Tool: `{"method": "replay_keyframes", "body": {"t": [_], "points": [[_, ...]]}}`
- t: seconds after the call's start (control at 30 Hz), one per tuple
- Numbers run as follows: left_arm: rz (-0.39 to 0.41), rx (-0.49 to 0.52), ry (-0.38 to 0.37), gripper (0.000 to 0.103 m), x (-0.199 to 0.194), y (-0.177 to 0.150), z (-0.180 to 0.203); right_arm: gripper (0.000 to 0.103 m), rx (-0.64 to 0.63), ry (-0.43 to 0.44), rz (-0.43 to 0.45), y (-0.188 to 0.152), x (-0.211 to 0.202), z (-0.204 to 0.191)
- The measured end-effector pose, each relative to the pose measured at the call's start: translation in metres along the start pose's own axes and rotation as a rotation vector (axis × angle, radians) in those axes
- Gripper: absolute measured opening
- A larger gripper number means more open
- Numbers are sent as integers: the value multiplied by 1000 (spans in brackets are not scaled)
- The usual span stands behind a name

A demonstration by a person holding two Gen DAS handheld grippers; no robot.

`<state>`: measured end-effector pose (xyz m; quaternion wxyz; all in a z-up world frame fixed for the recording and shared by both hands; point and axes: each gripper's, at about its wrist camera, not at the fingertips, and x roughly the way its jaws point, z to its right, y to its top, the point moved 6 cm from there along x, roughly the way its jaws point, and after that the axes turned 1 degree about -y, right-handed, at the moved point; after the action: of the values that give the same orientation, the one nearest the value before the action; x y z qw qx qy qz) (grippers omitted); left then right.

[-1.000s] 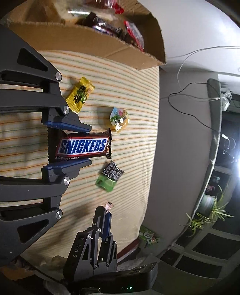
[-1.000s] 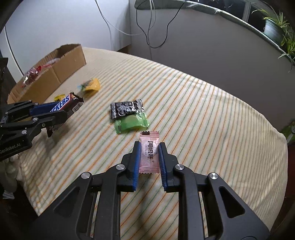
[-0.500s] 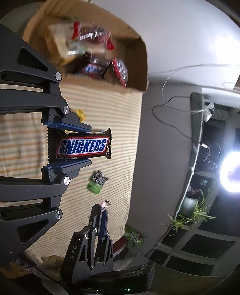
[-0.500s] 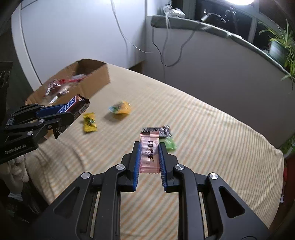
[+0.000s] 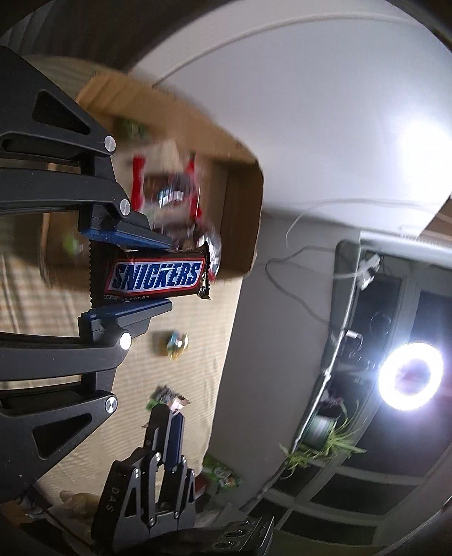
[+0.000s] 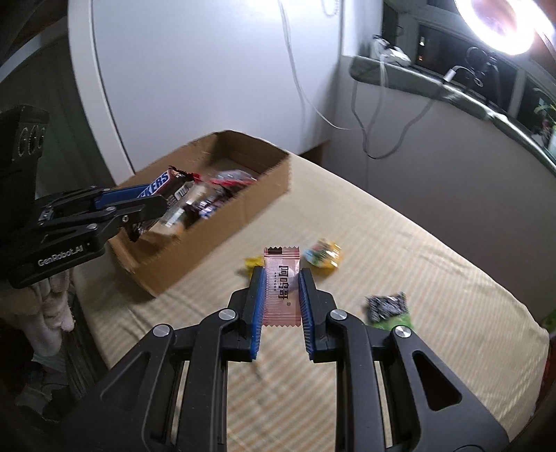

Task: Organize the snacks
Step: 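Carry the Snickers bar and pink packet into the box with both grippers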

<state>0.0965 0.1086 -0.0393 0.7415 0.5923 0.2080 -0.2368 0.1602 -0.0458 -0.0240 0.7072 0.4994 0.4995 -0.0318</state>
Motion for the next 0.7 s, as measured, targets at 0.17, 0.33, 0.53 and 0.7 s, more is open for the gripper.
{"method": "replay_keyframes", "body": {"t": [0.17, 0.33, 0.53, 0.7], "points": [[18, -26, 45, 27, -7, 1, -26, 20, -31, 45, 13, 17, 8, -31], [21, -50, 74, 27, -10, -3, -47, 20, -68, 87, 12, 27, 19, -62], [23, -75, 91, 27, -13, -7, -66, 20, -98, 120, -10, 32, 38, -91], [18, -89, 94, 27, -11, -9, -74, 20, -117, 133, -32, 35, 54, -107]]}}
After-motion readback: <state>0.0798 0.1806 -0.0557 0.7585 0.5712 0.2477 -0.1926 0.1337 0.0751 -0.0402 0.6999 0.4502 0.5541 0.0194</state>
